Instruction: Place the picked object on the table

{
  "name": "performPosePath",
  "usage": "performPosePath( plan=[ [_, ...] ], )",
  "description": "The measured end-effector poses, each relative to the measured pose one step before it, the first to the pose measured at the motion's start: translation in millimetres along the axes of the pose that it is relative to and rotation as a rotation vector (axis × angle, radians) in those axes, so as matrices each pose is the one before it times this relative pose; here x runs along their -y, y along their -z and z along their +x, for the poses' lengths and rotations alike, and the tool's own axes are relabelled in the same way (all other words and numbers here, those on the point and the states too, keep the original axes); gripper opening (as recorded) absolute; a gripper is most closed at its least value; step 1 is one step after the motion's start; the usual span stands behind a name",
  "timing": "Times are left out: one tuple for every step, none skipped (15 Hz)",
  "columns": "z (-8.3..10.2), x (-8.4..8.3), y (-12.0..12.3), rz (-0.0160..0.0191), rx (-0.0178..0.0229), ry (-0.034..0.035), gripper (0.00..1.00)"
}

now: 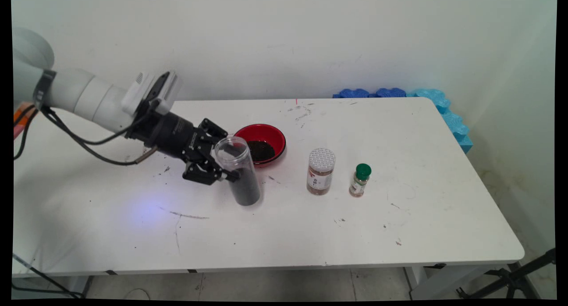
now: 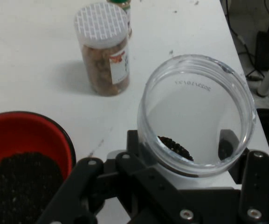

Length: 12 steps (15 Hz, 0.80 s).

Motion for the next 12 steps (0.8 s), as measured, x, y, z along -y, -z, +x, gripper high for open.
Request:
performPosePath(
  plan=[
    [-2.95, -1.77, -2.13, 0.00012, 0.0045, -0.00268, 0.0],
    [-3.03, -1.86, -2.34, 0.00049, 0.00458, -0.00283, 0.0],
    [-2.66, -1.79, -2.23, 0.00084, 0.00402, -0.00254, 0.0],
    [-2.05, -1.23, -1.85, 0.00133, 0.00308, -0.00161, 0.0],
    [-1.28, -0.78, -1.12, 0.00076, 0.00176, -0.00076, 0.0],
    [-1.87, -0.9, -1.58, 0.00167, 0.00237, -0.00061, 0.0],
    [-2.12, -0.71, -1.73, 0.00208, 0.00279, -0.00045, 0.0],
    [-1.91, -0.51, -1.59, 0.00196, 0.00253, -0.00048, 0.0],
    [-1.45, -0.29, -1.29, 0.00167, 0.00186, -0.00048, 0.0],
    [-1.56, -0.35, -1.36, 0.0017, 0.00201, -0.00045, 0.0],
    [-1.31, -0.32, -1.28, 0.00131, 0.00156, -0.00028, 0.0],
    [-0.92, -0.22, -1.04, 0.00097, 0.00094, 0.00012, 0.0]
  ],
)
